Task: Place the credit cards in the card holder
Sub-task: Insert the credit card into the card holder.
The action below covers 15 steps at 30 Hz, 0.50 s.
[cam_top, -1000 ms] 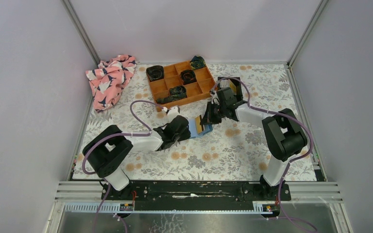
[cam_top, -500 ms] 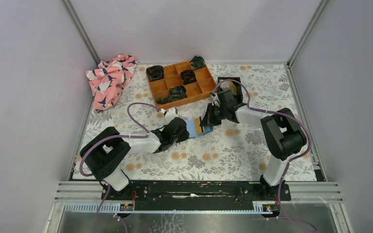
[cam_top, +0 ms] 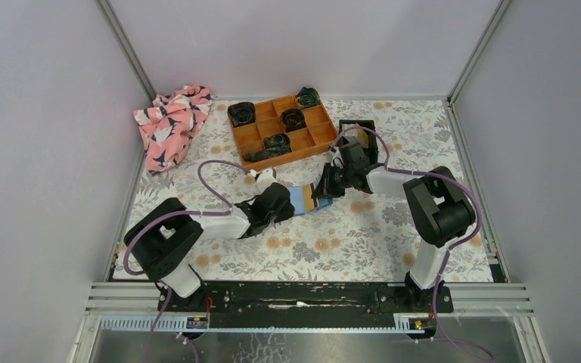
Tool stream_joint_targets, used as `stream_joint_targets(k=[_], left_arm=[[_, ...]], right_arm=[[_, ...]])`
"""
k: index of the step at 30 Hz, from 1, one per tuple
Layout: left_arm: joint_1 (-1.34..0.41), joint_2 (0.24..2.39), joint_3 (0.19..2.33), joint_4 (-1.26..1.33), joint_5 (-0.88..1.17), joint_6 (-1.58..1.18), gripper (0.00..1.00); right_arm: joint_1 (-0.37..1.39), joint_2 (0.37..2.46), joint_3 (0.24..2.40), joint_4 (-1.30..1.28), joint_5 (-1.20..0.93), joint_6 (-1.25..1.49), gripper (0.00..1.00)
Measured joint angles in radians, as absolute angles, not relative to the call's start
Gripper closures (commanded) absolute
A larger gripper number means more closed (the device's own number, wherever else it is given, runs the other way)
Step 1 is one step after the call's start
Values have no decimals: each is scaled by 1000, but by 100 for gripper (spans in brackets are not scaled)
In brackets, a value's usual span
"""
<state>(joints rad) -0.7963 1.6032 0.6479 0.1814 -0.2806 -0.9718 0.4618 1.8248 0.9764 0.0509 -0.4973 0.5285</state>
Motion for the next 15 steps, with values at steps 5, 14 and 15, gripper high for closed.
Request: stream_joint_targets(k=[5,14,15], left_arm=[[-796,1603,649,178,-281,-972,73],[-796,1605,658,157,-285,-973,74],[-796,1605,659,155,-286,-973,74]], right_arm=[[457,1839,973,68,-504,531,100],[453,1858,968,105,-519,545,100],[453,1860,967,108,-519,547,100]])
